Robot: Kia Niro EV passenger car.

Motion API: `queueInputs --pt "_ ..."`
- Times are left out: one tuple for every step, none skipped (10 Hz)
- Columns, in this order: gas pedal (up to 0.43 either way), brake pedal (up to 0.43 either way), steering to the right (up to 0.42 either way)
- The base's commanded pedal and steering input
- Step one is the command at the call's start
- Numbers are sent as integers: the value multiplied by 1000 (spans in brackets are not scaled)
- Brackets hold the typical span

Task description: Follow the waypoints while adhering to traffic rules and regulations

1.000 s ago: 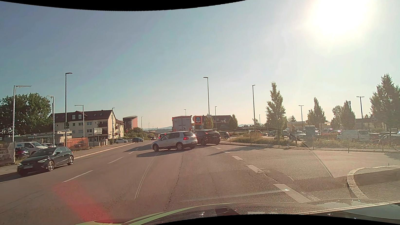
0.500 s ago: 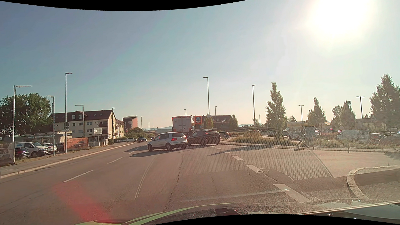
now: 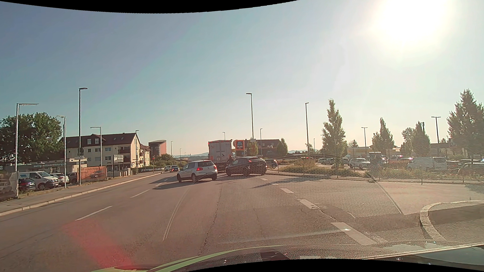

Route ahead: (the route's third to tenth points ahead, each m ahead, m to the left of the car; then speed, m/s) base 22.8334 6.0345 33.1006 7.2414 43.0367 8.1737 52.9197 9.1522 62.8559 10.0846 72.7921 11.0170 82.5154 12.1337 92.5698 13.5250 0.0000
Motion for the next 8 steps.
queueInputs --pt "0 232 -19" --pt "0 232 -19" --pt "0 232 -19" --pt "0 232 -19" --pt "0 232 -19" --pt "0 238 -19" --pt "0 232 -19" --pt "0 232 -19"
